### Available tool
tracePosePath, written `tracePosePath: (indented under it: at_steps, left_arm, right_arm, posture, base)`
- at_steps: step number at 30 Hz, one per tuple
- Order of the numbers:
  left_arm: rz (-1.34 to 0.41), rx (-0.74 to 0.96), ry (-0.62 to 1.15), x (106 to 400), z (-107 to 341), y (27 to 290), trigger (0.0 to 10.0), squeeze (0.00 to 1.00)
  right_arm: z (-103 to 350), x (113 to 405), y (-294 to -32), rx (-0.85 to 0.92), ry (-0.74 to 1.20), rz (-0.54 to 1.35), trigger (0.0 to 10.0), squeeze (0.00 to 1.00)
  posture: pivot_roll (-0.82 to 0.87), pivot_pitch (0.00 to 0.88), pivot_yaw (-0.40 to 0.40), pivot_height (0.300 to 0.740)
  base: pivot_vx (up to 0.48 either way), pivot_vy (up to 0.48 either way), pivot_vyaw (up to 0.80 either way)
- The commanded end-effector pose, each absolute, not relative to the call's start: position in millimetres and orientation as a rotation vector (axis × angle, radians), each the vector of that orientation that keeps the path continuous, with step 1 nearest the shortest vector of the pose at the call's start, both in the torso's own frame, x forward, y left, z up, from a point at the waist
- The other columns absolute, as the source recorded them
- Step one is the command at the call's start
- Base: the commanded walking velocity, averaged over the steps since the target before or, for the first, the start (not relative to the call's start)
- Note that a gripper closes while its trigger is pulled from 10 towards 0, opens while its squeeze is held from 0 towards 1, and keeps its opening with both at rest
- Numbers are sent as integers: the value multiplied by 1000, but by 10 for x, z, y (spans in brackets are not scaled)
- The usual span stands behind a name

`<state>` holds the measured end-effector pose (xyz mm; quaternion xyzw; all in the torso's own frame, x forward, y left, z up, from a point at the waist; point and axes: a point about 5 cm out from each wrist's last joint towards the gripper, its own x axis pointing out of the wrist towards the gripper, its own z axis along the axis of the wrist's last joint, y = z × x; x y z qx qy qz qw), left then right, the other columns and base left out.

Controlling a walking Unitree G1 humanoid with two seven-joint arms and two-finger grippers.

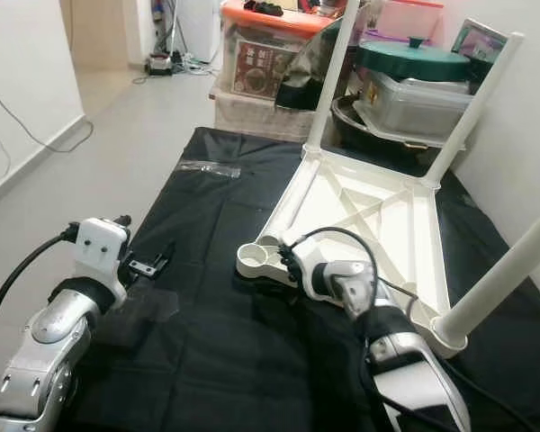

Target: Building children table

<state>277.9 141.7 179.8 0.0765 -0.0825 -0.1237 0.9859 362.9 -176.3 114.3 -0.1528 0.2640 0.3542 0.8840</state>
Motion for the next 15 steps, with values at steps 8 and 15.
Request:
tracePosePath:
  at_steps: [8,15]
  left_arm:
    - [-261,160,-167,2791,1794,1384,10000,0]
    - [-265,159,-163,2785,1783,1374,10000,0]
  right_arm:
    - [876,3505,-1789,-400,698,820,3922,0]
    - [780,3273,-1811,-442,733,1127,0,0]
  posture:
    - [90,0,-140,740]
    - [79,0,-143,740]
  base:
    - [0,0,0]
    - [0,0,0]
